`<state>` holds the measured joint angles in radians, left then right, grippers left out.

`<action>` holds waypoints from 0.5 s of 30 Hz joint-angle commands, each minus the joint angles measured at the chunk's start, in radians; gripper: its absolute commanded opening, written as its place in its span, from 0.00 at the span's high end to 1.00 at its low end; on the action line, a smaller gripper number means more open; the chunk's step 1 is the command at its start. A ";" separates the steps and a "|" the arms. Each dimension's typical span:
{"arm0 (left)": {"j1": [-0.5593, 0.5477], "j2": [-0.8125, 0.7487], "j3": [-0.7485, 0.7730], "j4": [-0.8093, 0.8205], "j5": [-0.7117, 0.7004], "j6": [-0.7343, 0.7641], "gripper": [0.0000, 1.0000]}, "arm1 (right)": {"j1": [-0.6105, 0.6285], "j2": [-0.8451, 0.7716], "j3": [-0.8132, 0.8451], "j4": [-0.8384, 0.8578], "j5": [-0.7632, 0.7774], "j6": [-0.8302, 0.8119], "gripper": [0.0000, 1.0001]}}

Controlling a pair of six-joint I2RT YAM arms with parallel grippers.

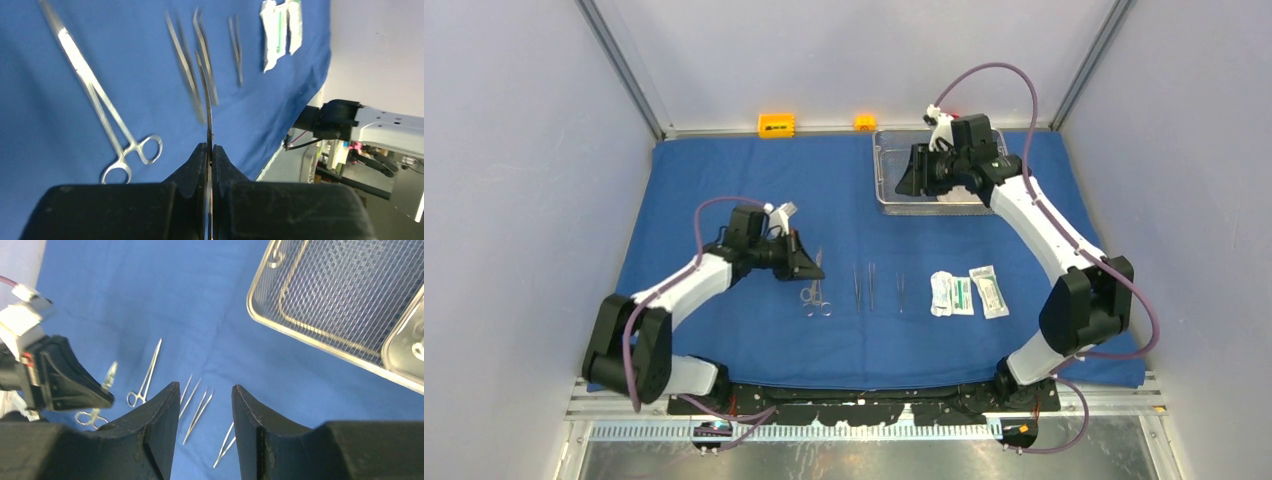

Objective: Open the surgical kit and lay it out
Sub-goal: Place the medical item in the surgical kit.

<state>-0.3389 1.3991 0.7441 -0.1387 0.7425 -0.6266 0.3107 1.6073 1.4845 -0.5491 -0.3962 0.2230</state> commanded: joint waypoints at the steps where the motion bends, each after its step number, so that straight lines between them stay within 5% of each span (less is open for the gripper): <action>1: 0.041 -0.191 -0.101 -0.103 -0.056 0.102 1.00 | -0.009 -0.116 -0.114 0.128 -0.042 -0.050 0.52; 6: 0.092 -0.302 -0.149 -0.154 -0.154 0.155 1.00 | -0.011 -0.125 -0.149 0.136 -0.077 -0.039 0.53; 15: 0.116 -0.226 -0.048 -0.322 -0.291 0.271 1.00 | -0.012 -0.121 -0.183 0.188 -0.143 0.011 0.55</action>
<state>-0.2298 1.1542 0.6258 -0.3748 0.5602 -0.4255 0.3035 1.5284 1.3025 -0.4252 -0.4915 0.2165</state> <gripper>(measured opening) 0.024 0.455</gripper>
